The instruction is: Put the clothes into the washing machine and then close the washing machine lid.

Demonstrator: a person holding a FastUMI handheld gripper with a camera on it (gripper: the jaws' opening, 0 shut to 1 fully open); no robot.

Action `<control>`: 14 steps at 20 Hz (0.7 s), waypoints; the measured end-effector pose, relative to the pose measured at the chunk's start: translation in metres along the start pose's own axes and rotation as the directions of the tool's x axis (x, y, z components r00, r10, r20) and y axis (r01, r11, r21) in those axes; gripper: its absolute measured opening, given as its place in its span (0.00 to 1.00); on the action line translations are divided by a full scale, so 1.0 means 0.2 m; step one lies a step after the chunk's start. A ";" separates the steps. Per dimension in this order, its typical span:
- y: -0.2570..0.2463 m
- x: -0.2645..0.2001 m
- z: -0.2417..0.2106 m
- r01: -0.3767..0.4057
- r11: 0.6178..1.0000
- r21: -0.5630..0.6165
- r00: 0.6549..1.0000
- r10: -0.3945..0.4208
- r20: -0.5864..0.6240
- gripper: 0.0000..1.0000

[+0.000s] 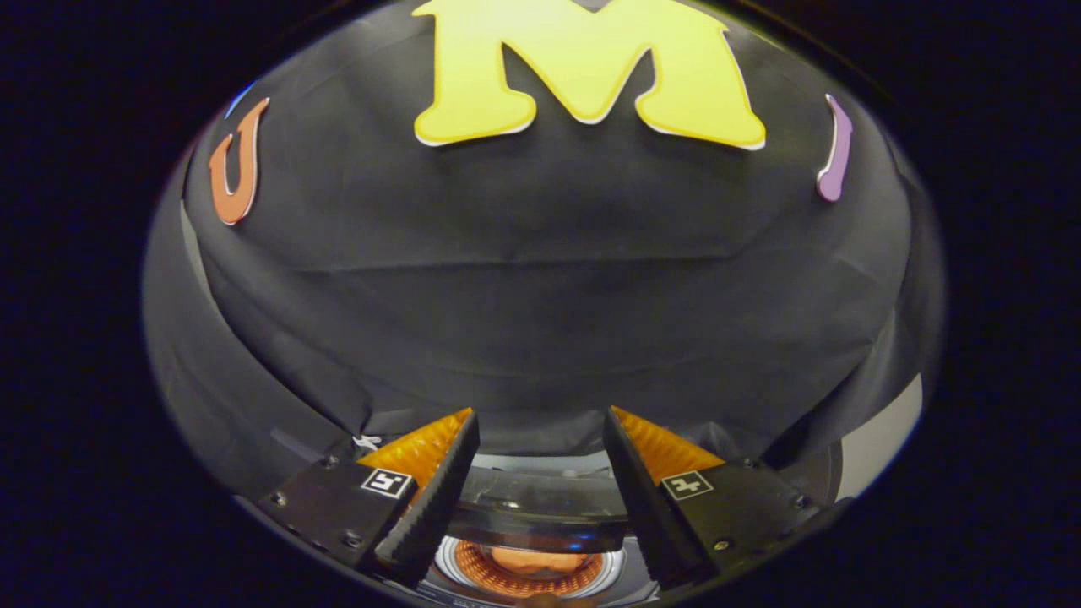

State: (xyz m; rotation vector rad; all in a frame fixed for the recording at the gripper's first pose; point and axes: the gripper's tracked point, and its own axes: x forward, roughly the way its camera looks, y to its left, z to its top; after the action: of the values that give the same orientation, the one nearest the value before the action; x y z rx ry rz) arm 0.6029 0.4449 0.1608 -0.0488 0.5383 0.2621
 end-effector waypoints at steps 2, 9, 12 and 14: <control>0.00 0.01 -0.03 -0.001 1.000 0.021 1.000 0.002 -0.010 0.93; 0.00 0.02 -0.06 0.021 1.000 -0.023 1.000 -0.021 -0.001 0.92; 0.01 0.00 -0.08 0.019 0.999 -0.026 1.000 -0.019 -0.004 0.92; 0.01 -0.02 -0.07 0.016 0.999 -0.032 0.999 -0.015 0.043 0.92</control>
State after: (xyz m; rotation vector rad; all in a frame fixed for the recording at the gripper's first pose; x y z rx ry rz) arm 0.5916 0.4437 0.1506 -0.0789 0.4908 0.2563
